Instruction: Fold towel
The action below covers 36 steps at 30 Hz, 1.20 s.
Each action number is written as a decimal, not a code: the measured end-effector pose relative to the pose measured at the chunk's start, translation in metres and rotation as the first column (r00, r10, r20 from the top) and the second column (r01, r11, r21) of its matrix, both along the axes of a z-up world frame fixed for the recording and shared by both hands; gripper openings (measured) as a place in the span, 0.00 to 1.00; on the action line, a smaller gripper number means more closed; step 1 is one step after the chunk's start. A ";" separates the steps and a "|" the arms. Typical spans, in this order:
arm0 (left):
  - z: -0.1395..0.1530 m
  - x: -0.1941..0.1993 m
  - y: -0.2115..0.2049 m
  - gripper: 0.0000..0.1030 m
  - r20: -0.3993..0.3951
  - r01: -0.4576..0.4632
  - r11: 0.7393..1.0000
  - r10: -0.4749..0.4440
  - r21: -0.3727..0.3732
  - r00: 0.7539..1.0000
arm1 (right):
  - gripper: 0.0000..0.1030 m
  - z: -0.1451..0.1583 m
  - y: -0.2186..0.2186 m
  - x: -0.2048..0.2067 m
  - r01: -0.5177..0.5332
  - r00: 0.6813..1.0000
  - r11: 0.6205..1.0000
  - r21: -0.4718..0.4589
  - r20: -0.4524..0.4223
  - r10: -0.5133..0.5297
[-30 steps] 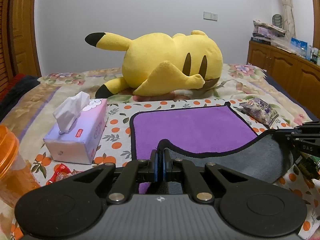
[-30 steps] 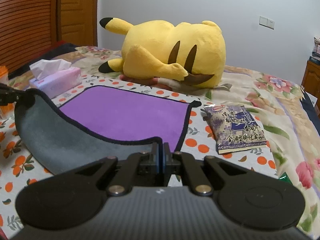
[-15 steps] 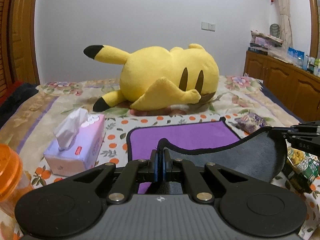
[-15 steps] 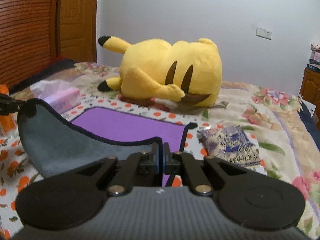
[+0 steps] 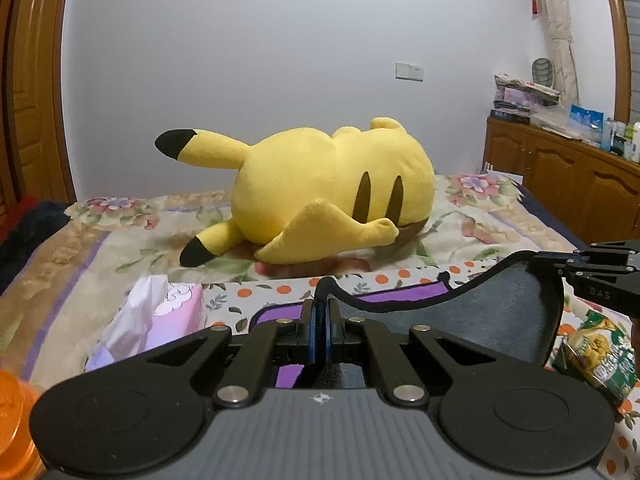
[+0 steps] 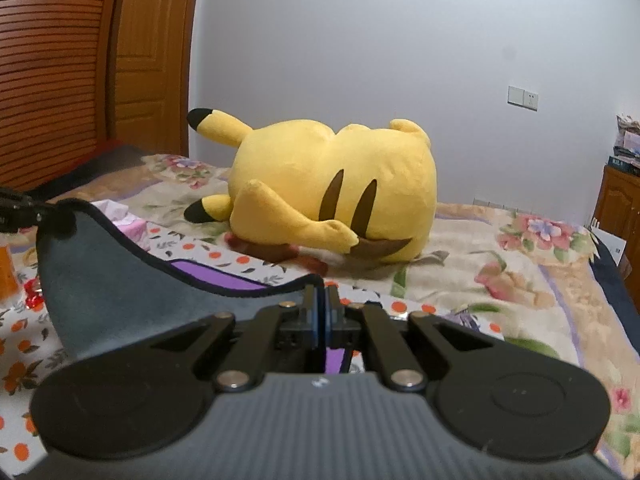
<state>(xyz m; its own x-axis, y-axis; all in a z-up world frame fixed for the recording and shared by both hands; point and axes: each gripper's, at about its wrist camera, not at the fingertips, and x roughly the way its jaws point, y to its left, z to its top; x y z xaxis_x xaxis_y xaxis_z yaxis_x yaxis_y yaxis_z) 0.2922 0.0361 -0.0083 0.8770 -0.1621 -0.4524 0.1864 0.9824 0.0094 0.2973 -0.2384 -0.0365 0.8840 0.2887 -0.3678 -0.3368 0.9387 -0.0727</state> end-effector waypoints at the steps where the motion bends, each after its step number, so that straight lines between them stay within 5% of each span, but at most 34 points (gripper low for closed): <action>1: 0.001 0.002 0.000 0.05 0.005 -0.009 1.000 0.009 -0.001 1.000 | 0.04 0.000 0.000 0.002 -0.001 1.000 1.000 0.001 0.000 0.001; 15: 0.007 0.033 -0.003 0.05 0.022 -0.033 0.999 0.033 0.019 0.999 | 0.03 0.000 0.005 0.040 0.015 1.000 0.999 0.043 -0.014 -0.014; 30: -0.015 0.097 -0.002 0.05 -0.018 -0.093 0.995 0.094 0.041 0.995 | 0.03 -0.015 0.023 0.090 0.031 0.999 0.994 -0.102 -0.031 -0.034; 36: -0.032 0.119 -0.003 0.05 -0.050 -0.100 0.992 0.104 0.074 0.993 | 0.03 -0.033 0.019 0.109 0.091 0.988 0.994 -0.054 -0.122 -0.097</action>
